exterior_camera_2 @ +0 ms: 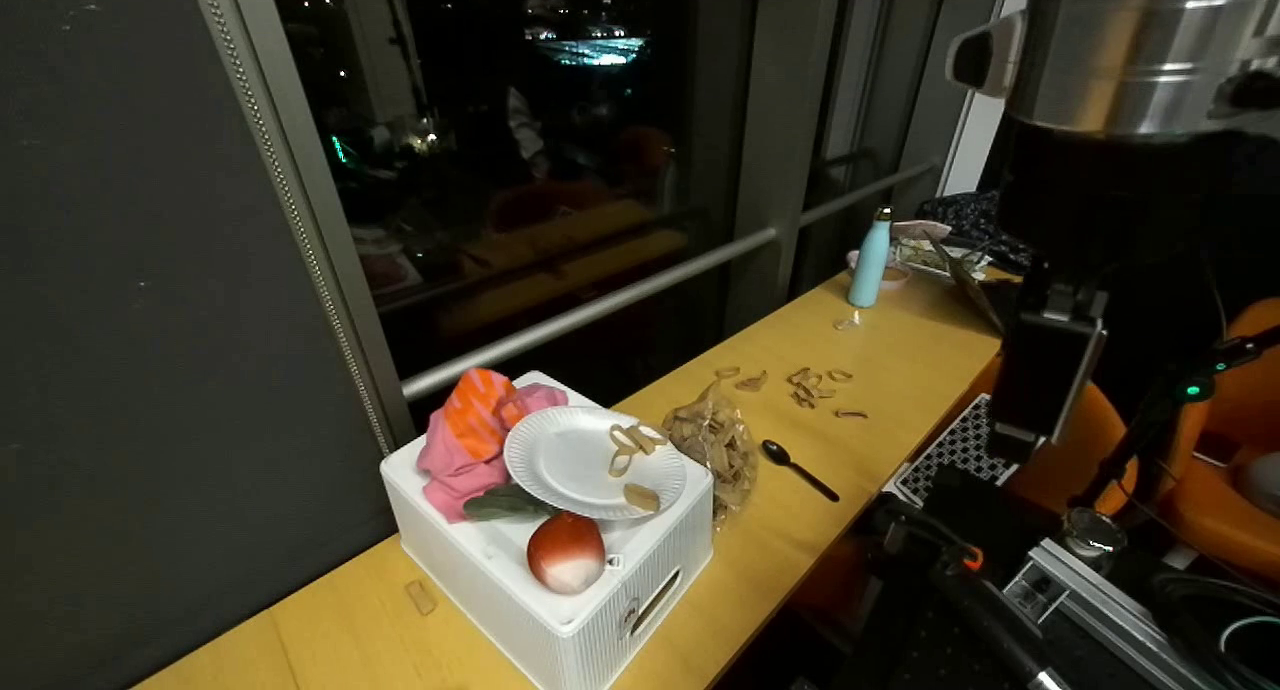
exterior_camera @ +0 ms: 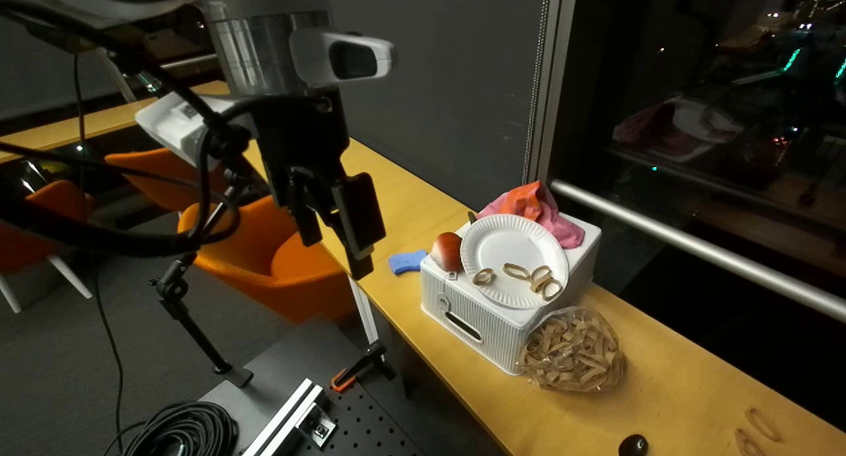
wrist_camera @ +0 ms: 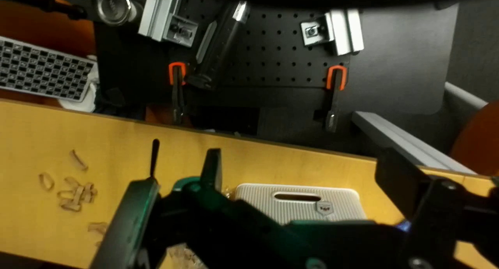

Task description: Remove the rubber bands from the plate and put them in the rubber band pack

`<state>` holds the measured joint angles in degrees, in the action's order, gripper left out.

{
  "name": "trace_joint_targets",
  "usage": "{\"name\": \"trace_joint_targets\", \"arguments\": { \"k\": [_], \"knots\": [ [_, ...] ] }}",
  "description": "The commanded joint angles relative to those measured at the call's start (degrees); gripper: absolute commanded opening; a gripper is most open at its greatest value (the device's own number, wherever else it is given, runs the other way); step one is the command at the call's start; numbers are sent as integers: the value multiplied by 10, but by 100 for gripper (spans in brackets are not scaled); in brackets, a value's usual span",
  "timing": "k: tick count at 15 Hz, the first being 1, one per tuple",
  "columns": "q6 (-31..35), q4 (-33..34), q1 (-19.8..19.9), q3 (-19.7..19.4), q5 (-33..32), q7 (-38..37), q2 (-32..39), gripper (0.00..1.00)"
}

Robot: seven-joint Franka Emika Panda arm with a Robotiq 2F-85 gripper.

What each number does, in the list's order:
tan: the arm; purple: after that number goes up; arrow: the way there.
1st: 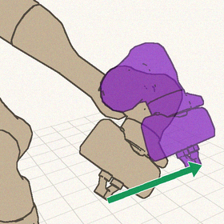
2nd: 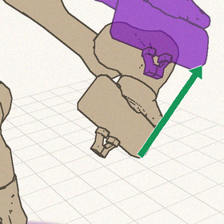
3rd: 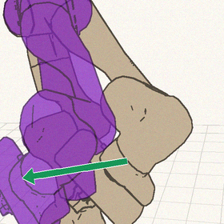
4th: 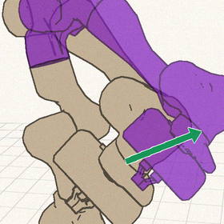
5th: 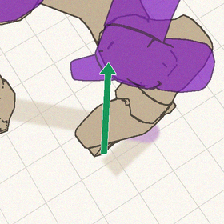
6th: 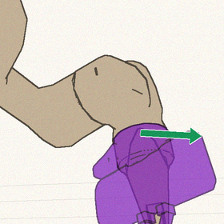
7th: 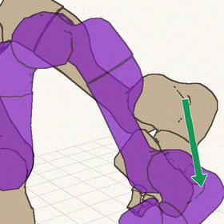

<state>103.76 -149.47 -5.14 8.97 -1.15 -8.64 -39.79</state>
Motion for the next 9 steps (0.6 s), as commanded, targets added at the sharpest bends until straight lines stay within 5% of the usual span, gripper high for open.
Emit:
{"name": "trace_joint_targets", "arguments": {
  "k": [1, 9],
  "knots": [
    [57, 20, 35, -2, -66, -8, 40, 100],
    [290, 46, 123, -36, -211, -37, 214, 100]
  ]
}}
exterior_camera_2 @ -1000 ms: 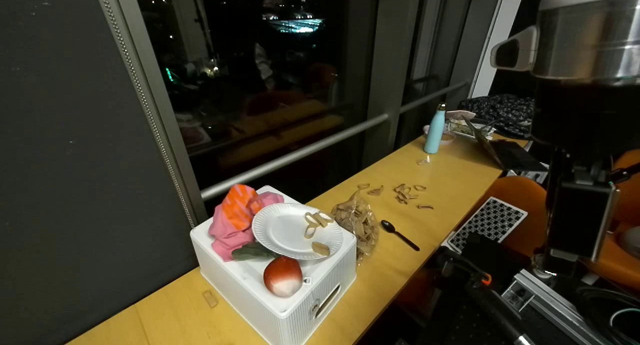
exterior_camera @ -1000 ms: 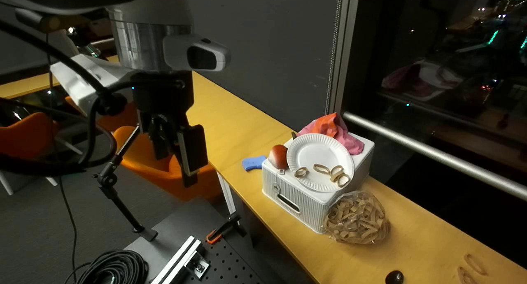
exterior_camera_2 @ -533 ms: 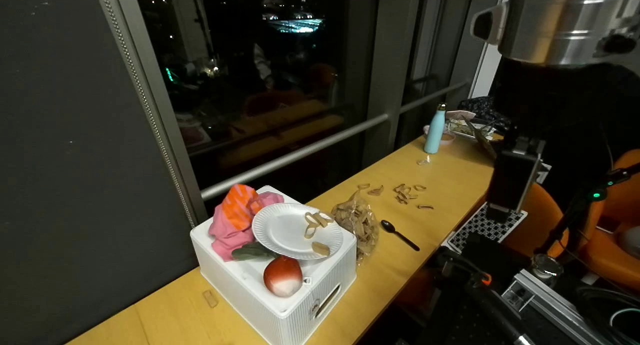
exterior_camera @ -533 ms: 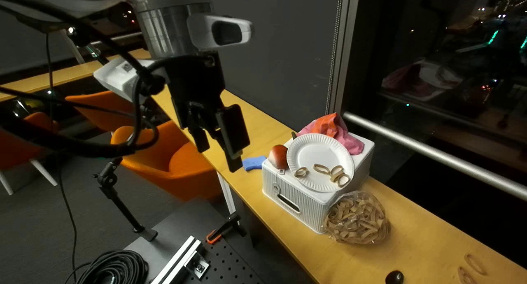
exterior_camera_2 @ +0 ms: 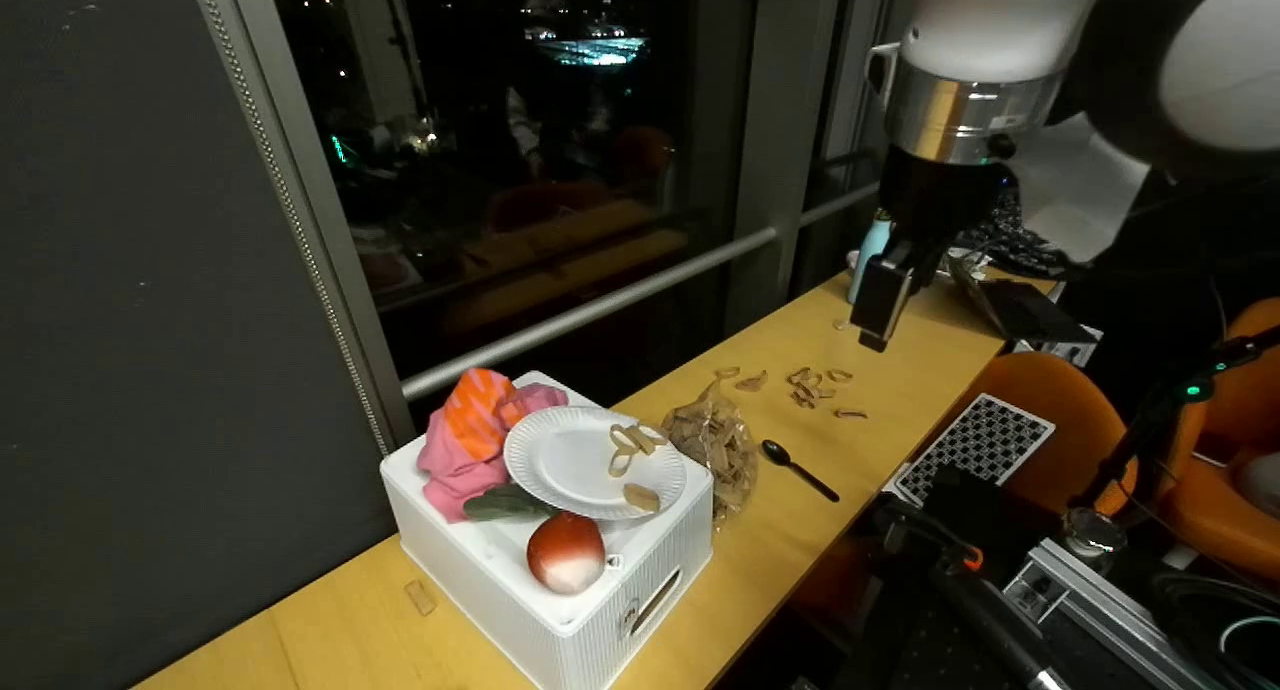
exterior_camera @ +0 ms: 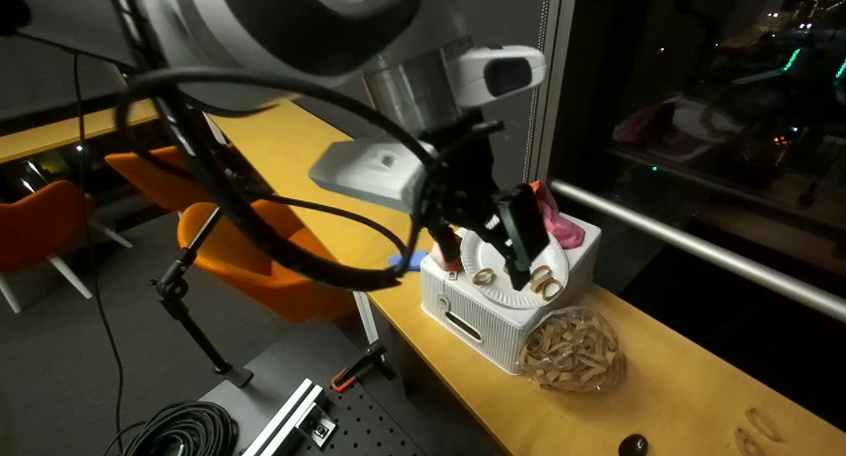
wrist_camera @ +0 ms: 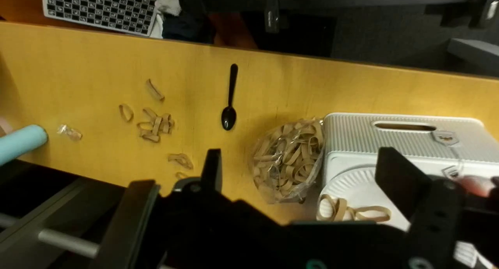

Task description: Remove the rubber bands from the plate and put them in the rubber band pack

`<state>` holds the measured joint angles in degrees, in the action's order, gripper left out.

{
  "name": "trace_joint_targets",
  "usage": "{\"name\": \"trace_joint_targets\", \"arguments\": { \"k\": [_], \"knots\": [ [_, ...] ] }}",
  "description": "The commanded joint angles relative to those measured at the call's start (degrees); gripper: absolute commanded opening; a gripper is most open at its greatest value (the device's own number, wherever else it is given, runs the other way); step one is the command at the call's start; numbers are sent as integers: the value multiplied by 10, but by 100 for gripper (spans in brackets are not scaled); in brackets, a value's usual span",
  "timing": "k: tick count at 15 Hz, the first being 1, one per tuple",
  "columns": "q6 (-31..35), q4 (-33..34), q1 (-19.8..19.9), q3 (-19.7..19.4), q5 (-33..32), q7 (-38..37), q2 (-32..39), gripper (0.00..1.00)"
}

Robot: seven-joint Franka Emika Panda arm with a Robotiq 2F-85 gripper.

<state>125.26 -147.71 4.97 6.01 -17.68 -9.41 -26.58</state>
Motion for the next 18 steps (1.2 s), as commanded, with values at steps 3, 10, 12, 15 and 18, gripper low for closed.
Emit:
{"name": "trace_joint_targets", "arguments": {
  "k": [3, 10, 12, 15, 18],
  "knots": [
    [147, 51, 39, -3, -90, -79, 150, 100],
    [197, 124, 15, -16, -190, -192, 289, 100],
    [216, 152, -2, -24, -205, -215, 332, 100],
    [245, 184, -42, -35, -193, -243, 387, 100],
    [286, 199, -83, -51, -179, -277, 418, 100]
  ]
}}
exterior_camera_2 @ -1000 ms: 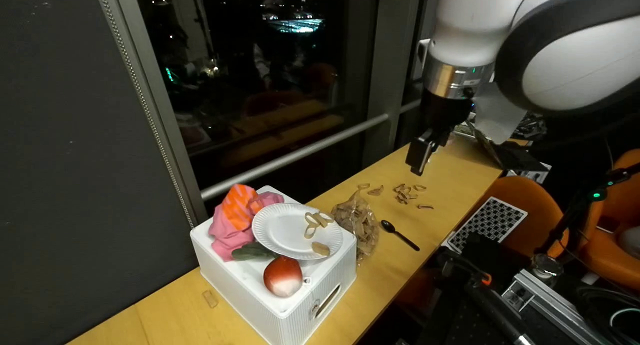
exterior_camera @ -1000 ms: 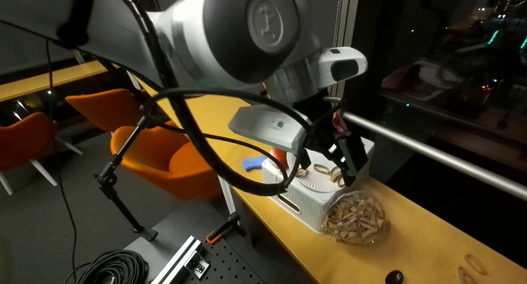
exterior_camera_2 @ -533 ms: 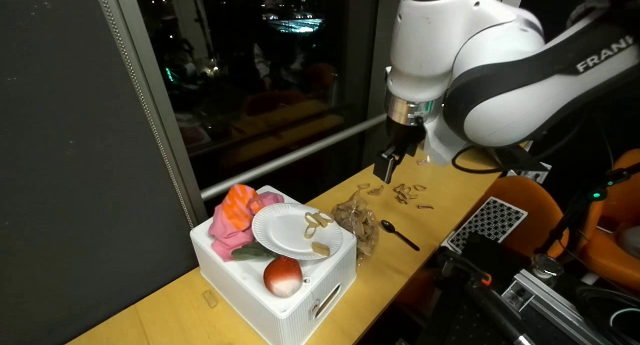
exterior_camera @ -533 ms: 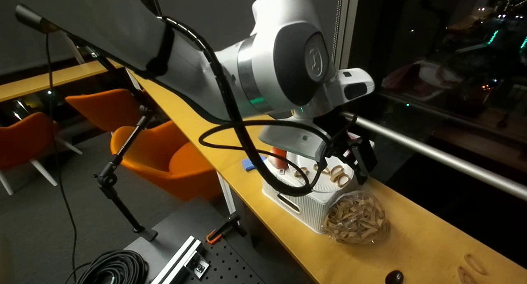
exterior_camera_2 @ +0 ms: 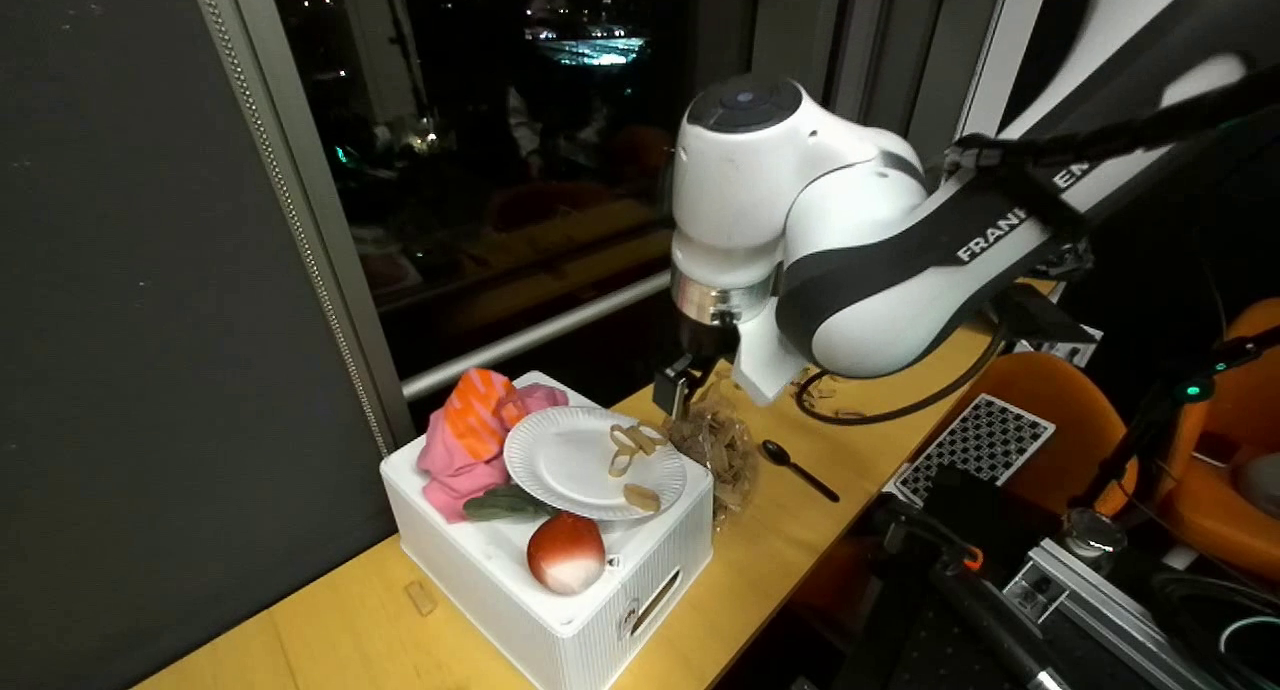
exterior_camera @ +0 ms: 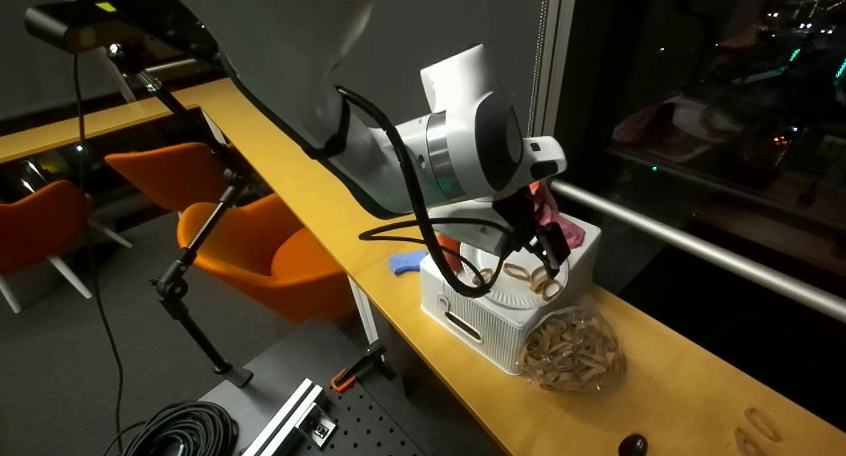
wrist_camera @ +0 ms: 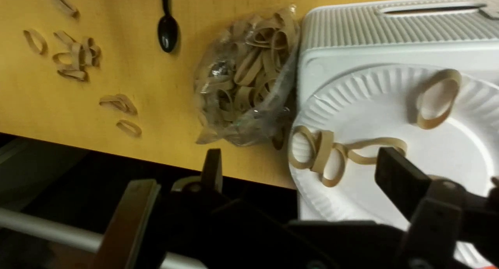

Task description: Remove the rubber bands from the plate and put them in the rubber band pack

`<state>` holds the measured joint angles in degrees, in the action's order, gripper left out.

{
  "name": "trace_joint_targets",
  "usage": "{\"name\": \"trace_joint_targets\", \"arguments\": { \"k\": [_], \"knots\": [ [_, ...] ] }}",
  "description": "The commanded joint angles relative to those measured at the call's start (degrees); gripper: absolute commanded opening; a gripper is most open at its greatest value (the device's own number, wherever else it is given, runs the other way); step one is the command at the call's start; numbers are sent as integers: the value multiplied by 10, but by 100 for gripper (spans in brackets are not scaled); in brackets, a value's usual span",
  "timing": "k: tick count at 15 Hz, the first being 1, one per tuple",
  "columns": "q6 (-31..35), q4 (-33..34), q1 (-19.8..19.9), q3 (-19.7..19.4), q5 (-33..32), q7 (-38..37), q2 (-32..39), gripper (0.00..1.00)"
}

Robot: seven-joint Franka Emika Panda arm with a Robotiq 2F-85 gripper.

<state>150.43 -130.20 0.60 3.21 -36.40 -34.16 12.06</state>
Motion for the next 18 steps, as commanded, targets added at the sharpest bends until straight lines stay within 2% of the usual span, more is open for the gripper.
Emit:
{"name": "trace_joint_targets", "arguments": {
  "k": [1, 2, 3, 6, 8, 9, 13, 14, 15, 18],
  "knots": [
    [63, 18, -39, -20, 34, -1, 40, 100],
    [94, 17, -47, -25, 34, 7, 52, 100],
    [130, 16, -20, 3, 27, 13, 68, 100],
    [223, 7, 6, 21, 43, 58, 101, 100],
    [234, -9, 45, 55, 67, 98, 98, 100],
    [215, 5, 5, 21, 44, 55, 103, 100],
    [217, 5, 11, 24, 46, 61, 109, 100],
    [233, -7, 4, 11, 33, 54, 100, 100],
    [261, -12, 12, 9, 30, 57, 100, 100],
    [271, -17, 40, 17, 54, 62, 90, 100]
  ]
}}
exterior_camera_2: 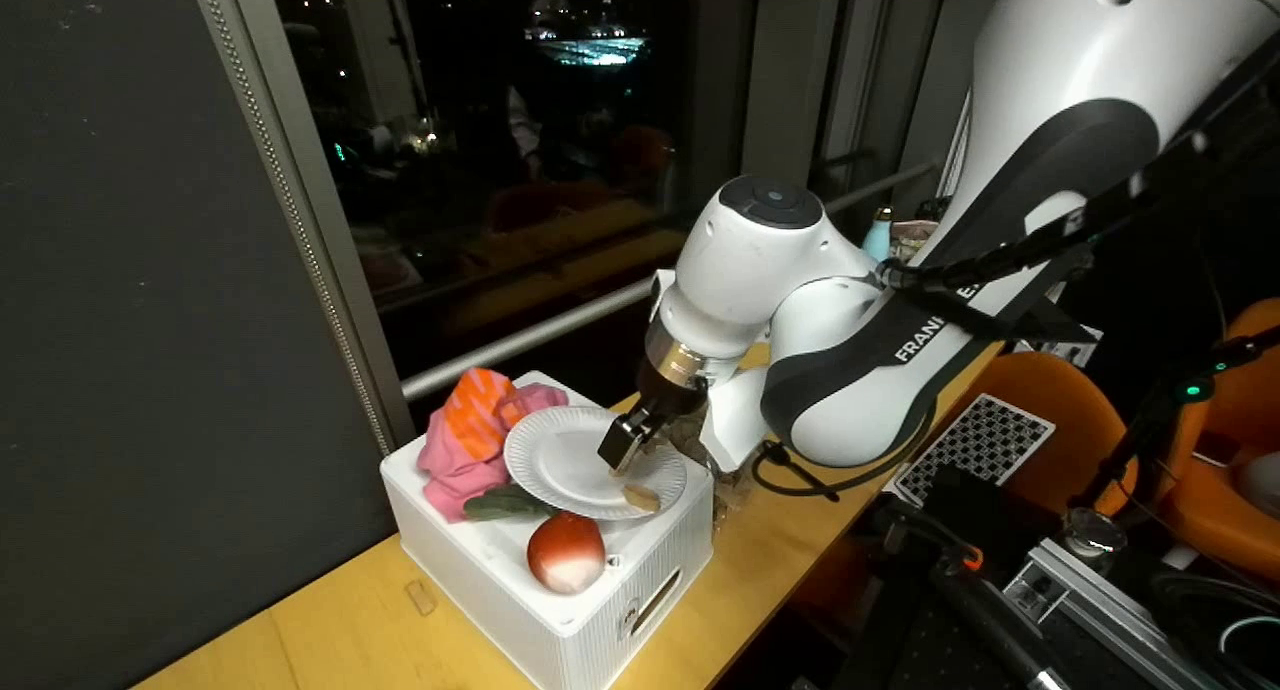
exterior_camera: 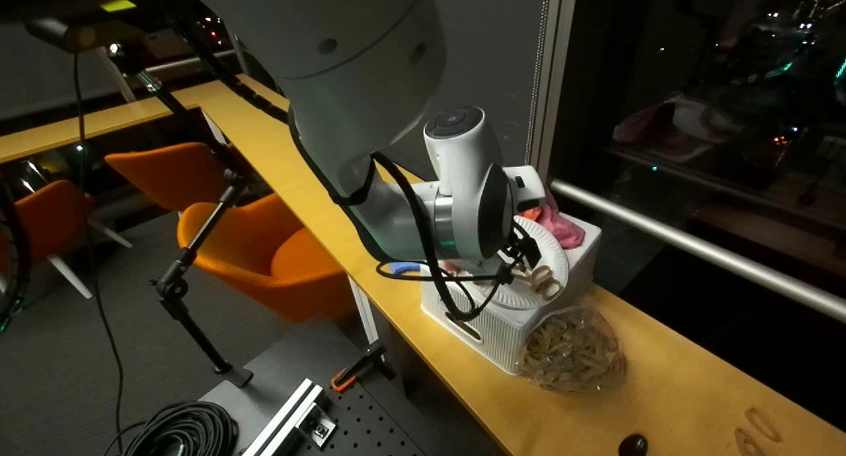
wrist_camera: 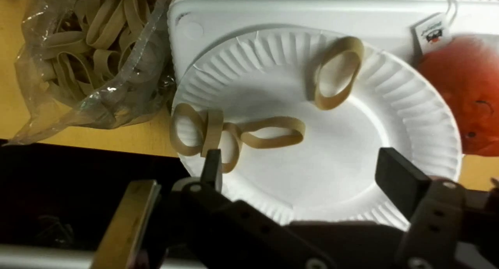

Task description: Remove the rubber bands from the plate and put them in the rubber band pack

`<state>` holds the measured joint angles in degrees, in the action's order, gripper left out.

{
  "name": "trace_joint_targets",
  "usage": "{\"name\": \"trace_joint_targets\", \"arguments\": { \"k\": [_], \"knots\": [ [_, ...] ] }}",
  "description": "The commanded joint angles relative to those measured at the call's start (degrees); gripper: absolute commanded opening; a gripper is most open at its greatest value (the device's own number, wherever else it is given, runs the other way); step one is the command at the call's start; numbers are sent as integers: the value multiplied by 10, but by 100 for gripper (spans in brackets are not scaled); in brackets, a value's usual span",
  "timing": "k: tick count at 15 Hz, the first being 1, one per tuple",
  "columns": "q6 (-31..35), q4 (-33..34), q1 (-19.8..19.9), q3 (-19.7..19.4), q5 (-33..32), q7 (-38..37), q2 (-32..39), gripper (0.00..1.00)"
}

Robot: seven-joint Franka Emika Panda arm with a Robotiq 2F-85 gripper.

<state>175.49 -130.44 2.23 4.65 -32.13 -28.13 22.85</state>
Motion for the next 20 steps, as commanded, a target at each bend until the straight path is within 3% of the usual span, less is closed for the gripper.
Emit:
{"name": "trace_joint_targets", "arguments": {
  "k": [1, 6, 12, 17, 18, 20],
  "knots": [
    [20, -14, 37, 11, 18, 6, -14, 100],
    [37, 11, 57, 8, 22, 1, 28, 100],
    [89, 89, 18, -48, -2, 4, 96, 100],
    [71, 162, 37, -8, 12, 12, 159, 100],
    [74, 155, 19, -8, 116, 101, 160, 100],
    [64, 161, 25, 13, 170, 144, 168, 100]
  ]
}}
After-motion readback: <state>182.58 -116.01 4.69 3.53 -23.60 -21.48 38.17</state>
